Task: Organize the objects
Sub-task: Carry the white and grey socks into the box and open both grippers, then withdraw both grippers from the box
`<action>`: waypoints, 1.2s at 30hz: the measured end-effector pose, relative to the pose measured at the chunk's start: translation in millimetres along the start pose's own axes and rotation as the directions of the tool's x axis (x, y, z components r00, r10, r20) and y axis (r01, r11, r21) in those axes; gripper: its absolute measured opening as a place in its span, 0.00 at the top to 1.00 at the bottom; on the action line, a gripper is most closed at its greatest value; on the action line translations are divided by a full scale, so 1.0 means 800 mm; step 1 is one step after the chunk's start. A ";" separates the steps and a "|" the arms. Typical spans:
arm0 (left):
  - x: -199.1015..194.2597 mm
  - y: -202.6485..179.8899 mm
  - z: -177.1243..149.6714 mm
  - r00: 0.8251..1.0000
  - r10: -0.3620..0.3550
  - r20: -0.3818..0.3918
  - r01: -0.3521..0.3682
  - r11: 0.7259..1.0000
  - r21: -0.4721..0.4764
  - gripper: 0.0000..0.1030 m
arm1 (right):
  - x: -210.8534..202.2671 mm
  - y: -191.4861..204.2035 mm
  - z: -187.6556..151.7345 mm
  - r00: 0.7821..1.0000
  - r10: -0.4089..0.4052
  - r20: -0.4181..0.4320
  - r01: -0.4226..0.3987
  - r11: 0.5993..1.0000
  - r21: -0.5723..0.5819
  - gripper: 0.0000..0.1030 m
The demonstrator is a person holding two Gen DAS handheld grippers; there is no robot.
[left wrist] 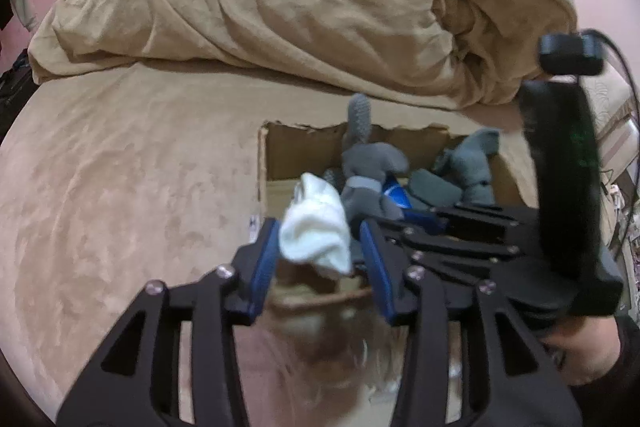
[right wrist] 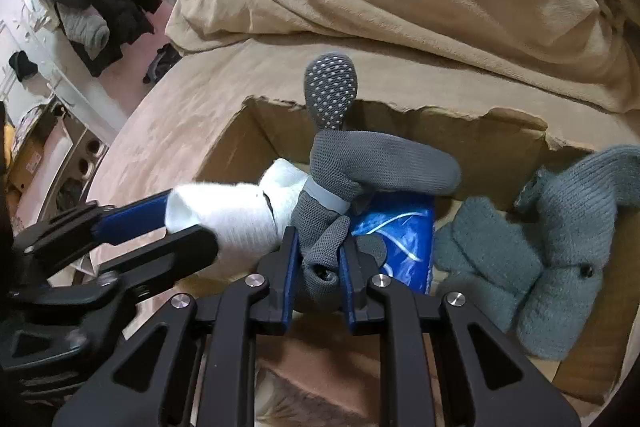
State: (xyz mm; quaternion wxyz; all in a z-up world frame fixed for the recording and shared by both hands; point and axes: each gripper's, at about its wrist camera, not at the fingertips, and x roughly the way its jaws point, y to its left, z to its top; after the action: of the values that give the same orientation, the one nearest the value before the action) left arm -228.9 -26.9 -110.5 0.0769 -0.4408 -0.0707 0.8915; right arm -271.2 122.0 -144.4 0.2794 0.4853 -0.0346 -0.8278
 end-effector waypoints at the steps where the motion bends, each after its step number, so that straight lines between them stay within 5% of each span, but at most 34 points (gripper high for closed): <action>1: -0.007 0.000 -0.003 1.000 0.015 0.007 -0.015 1.000 0.002 0.48 | -0.001 0.002 -0.001 1.000 -0.002 -0.006 0.002 1.000 -0.002 0.78; 2: -0.015 0.001 -0.006 1.000 0.027 0.017 -0.027 1.000 -0.001 0.39 | -0.002 0.003 -0.001 1.000 -0.004 -0.011 0.004 1.000 -0.005 0.78; 13: -0.089 0.014 -0.027 0.997 0.028 0.074 -0.025 0.999 -0.046 0.39 | -0.048 0.026 -0.018 0.995 -0.101 0.027 0.102 0.994 -0.048 0.42; 33: -0.226 -0.018 -0.086 0.978 0.044 0.202 -0.035 0.998 -0.050 0.38 | -0.264 0.056 -0.097 0.930 -0.224 0.290 0.215 0.974 0.063 0.38; 36: -0.243 -0.022 -0.096 0.973 0.031 0.227 -0.020 0.998 -0.051 0.17 | -0.281 0.061 -0.109 0.916 -0.243 0.318 0.231 0.970 0.076 0.37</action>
State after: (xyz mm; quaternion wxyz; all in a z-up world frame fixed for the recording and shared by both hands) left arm -50.0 -43.6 -2.9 0.0460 -0.3384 -0.0947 0.9351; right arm -94.5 211.7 1.9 0.1588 0.3479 -0.0365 -0.9233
